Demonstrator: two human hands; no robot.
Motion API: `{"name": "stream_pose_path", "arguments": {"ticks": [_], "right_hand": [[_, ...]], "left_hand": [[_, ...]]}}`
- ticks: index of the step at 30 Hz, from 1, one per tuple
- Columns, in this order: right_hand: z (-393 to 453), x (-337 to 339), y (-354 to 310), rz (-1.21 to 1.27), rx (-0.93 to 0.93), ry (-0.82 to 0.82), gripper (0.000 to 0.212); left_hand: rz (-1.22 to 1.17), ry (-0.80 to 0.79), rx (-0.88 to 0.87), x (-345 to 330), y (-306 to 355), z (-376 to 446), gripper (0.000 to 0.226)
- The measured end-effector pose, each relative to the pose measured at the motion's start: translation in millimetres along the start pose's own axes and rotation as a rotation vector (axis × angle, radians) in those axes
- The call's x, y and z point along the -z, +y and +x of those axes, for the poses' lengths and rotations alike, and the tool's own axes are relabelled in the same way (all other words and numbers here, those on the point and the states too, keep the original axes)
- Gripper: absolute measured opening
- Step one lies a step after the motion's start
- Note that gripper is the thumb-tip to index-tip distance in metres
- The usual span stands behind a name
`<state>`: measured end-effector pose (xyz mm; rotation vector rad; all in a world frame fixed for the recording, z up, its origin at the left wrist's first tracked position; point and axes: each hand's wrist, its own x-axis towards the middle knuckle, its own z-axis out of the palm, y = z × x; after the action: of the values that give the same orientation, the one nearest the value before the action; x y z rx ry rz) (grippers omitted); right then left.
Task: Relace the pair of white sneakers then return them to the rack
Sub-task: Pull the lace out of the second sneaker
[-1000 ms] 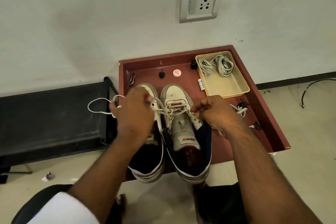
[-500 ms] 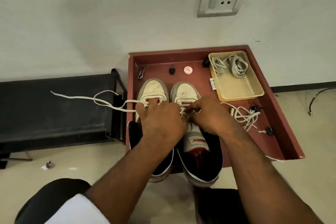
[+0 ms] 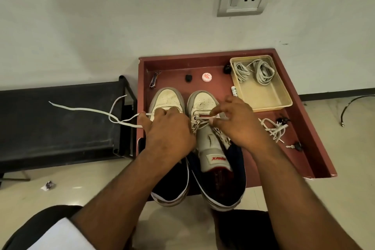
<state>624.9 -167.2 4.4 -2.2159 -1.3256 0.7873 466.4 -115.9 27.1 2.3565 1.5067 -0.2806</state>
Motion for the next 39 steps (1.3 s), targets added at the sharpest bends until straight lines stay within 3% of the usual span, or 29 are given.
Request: {"name": "stream_pose_path", "arguments": {"ticks": [3,5,7,10,13,16,18,20,22,24,26,29,31,32,34,36,39], "right_hand": [[-6.4,-24.3,-16.2,-0.422,0.098,-0.157,0.029],[-6.6,-34.7,-17.1,-0.462,0.163,-0.130,0.025],[-1.4,-23.9,-9.7,-0.227,0.078,-0.037,0.017],[0.2,15.3,7.0,0.325,-0.188,0.216,0.013],[-2.0,31.2,21.3,0.388,-0.229,0.421,0.012],[-1.5,12.9,8.0,0.127,-0.030,0.179,0.032],[0.8,-10.0,-3.3,-0.185,0.076,-0.005,0.030],[2.8,-29.4,-5.6,-0.335,0.055,-0.124,0.035],[4.3,-36.1,-2.0,-0.318,0.019,-0.142,0.032],[2.9,-18.8,-4.9,-0.071,0.007,-0.028,0.001],[2.2,5.3,-1.9,0.400,-0.095,0.179,0.015],[3.8,38.1,11.1,1.288,-0.194,0.528,0.011],[2.1,42.3,17.1,1.653,-0.172,0.569,0.008],[0.3,43.0,13.1,1.650,-0.174,0.529,0.008],[-3.3,36.7,3.0,1.367,-0.163,0.390,0.016],[-4.8,25.6,-5.0,0.996,-0.086,0.170,0.022],[-4.1,6.1,-8.9,0.313,0.037,-0.168,0.013]], "left_hand": [[0.014,-0.003,-0.019,0.2,0.2,0.1,0.023],[0.014,0.001,-0.024,-0.2,-1.3,0.5,0.023],[0.001,-0.005,-0.018,0.6,-1.7,0.0,0.021],[0.008,-0.007,-0.016,1.2,-1.9,-0.8,0.019],[0.009,-0.003,-0.016,-0.1,-2.5,-0.2,0.019],[0.002,-0.001,-0.024,-1.1,-1.9,0.1,0.020],[0.004,0.005,-0.029,-1.3,-2.0,0.0,0.018],[0.001,0.002,-0.029,-0.5,-2.3,0.4,0.017],[-0.003,-0.011,-0.027,0.4,-2.6,0.6,0.018],[-0.001,-0.013,-0.030,0.6,-2.8,0.5,0.018],[0.004,-0.003,-0.032,0.2,-3.5,0.1,0.017],[0.004,0.004,-0.029,0.4,-3.9,-0.1,0.018],[0.003,0.003,-0.032,0.6,-3.4,0.1,0.020],[0.001,0.002,-0.032,0.6,-3.3,0.2,0.021],[0.001,0.007,-0.033,-0.3,-3.2,0.3,0.022],[0.005,0.016,-0.035,-1.3,-3.5,0.3,0.021],[0.011,0.014,-0.038,-1.4,-3.7,0.4,0.021]]}}
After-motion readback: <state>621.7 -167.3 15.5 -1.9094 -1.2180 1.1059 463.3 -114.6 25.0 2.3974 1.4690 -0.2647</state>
